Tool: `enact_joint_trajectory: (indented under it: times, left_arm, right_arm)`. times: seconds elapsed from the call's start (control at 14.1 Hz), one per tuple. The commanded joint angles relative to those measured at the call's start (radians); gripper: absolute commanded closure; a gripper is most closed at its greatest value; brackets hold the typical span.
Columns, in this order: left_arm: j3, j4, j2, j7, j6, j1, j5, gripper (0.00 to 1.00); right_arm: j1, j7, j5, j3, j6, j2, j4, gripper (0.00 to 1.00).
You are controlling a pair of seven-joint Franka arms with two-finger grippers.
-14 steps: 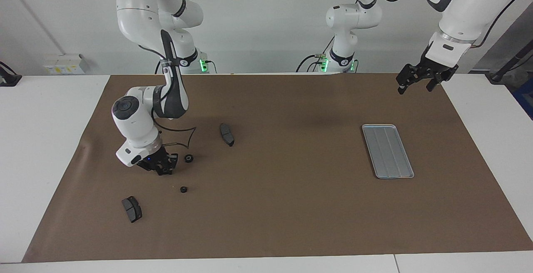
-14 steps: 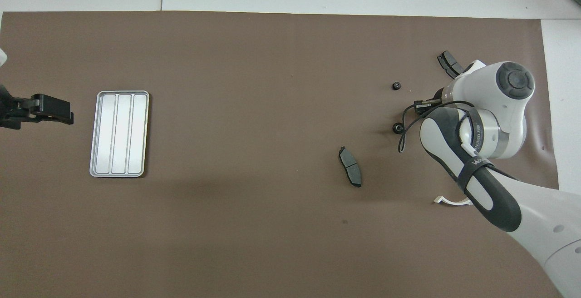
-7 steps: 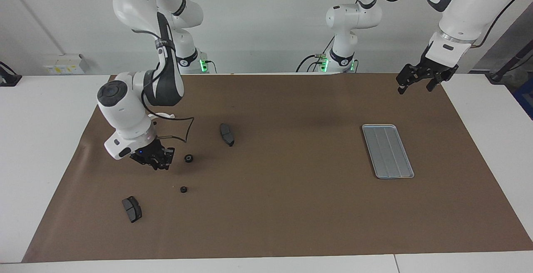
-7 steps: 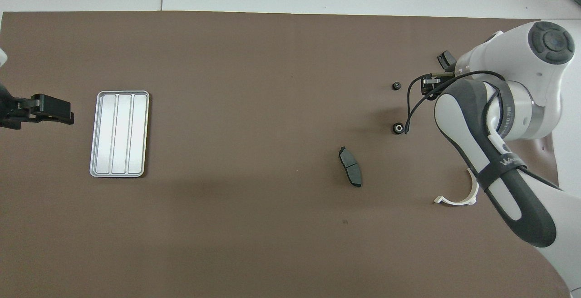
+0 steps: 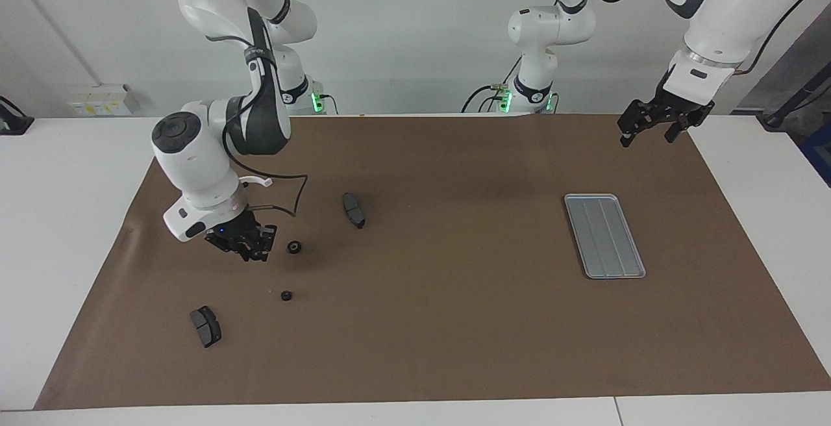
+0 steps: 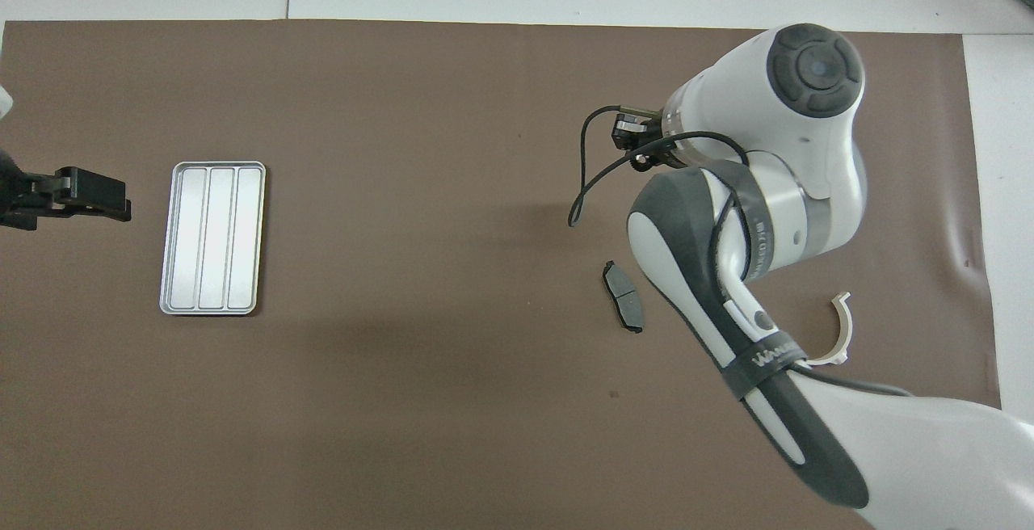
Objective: Pick bearing gear from pile to tray
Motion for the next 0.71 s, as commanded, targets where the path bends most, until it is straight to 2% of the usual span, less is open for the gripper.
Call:
enact_joint_trajectory:
  times: [0.0, 0.14, 0.35, 0.64]
  left_arm:
    - [0.000, -0.021, -0.021, 0.007, 0.003, 0.001, 0.019, 0.00]
    - [0.000, -0.021, -0.021, 0.007, 0.003, 0.001, 0.019, 0.00]
    - [0.000, -0.021, -0.021, 0.007, 0.003, 0.001, 0.019, 0.00]
    - [0.000, -0.021, -0.021, 0.007, 0.003, 0.001, 0.019, 0.00]
  right_arm:
    - [0.090, 0.146, 0.034, -0.003, 0.094, 0.054, 0.030, 1.00]
    - [0.154, 0.270, 0.023, -0.003, 0.133, 0.095, 0.031, 1.00]
    - [0.260, 0.404, 0.002, -0.005, 0.242, 0.207, 0.065, 1.00]
    - [0.282, 0.418, -0.072, -0.005, 0.276, 0.232, 0.035, 1.00]
